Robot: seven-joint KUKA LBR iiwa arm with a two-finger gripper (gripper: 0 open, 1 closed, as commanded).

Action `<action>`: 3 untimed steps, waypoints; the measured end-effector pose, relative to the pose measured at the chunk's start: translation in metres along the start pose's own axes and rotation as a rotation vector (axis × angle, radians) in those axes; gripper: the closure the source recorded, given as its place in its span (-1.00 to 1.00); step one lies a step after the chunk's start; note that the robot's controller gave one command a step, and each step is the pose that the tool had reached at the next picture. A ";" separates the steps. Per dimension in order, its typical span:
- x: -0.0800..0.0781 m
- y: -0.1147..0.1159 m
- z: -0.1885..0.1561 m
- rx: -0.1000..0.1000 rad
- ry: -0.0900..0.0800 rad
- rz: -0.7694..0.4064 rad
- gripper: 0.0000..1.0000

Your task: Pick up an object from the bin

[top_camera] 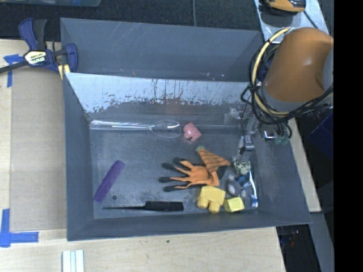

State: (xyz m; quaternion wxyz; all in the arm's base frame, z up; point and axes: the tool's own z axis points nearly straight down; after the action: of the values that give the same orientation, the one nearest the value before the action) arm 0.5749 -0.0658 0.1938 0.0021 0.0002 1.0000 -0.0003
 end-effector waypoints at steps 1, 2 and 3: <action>-0.007 0.005 0.068 0.000 -0.004 0.126 -1.00; -0.006 0.011 0.067 0.000 -0.005 0.148 -1.00; -0.001 0.018 0.087 0.000 -0.001 0.262 -1.00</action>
Offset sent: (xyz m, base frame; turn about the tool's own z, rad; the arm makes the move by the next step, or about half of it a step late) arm 0.0075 0.0178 -0.0392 0.1516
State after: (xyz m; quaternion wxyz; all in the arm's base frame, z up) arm 0.5759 -0.0476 0.1071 0.0027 0.1310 0.9914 0.0001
